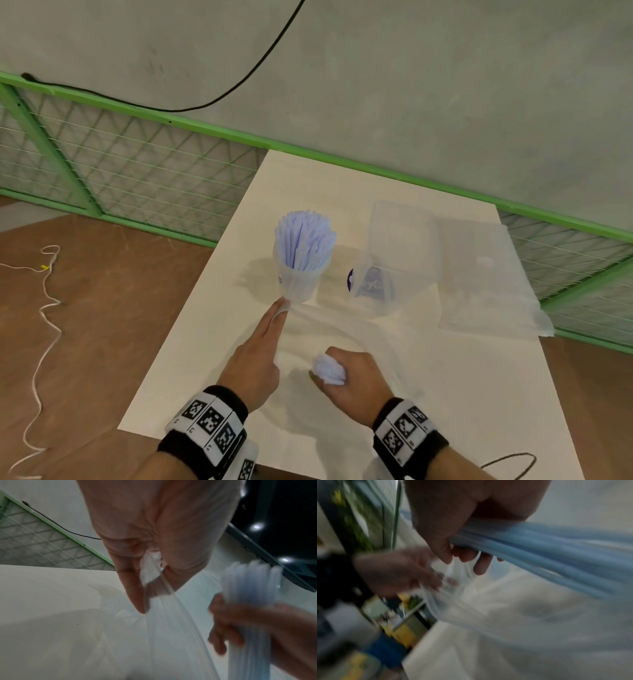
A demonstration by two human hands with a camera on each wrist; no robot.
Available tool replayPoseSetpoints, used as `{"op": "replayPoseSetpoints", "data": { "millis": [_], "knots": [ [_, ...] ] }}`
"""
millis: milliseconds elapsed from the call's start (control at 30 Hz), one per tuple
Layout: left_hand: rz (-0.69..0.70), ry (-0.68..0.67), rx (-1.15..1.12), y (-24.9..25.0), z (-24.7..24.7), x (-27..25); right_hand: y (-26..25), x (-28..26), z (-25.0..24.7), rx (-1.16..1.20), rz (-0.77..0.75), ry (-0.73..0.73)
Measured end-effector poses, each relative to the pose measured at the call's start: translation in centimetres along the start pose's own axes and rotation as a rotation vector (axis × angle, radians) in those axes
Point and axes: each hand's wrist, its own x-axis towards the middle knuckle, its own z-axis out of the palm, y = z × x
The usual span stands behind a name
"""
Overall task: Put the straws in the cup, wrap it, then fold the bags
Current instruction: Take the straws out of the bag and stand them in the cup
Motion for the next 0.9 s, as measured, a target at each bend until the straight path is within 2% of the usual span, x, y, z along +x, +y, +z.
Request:
{"op": "replayPoseSetpoints", "data": {
  "millis": [100,200,400,600,733,833,900],
  "knots": [
    [0.002,0.001,-0.002,0.2,0.1,0.0,-2.3,-0.6,-1.7,0.347,0.089,0.162],
    [-0.012,-0.017,0.001,0.5,0.3,-0.1,-3.1,-0.6,-2.4,0.534,0.158,0.238],
    [-0.003,-0.035,-0.009,0.7,0.5,0.0,-2.8,-0.1,-1.6,0.708,0.246,0.303],
    [-0.014,-0.029,-0.017,1.1,0.6,-0.3,-2.0,0.5,-0.7,0.535,0.316,0.303],
    [-0.005,-0.029,-0.021,0.9,0.5,-0.3,-1.7,0.9,-0.6,0.381,0.341,0.198],
    [-0.005,-0.028,-0.015,0.7,0.5,-0.2,-2.1,1.0,-1.1,0.320,0.311,0.120],
    [-0.002,-0.024,-0.016,0.6,0.4,-0.2,-2.6,0.7,-1.5,0.328,0.278,0.143]
  ]
}}
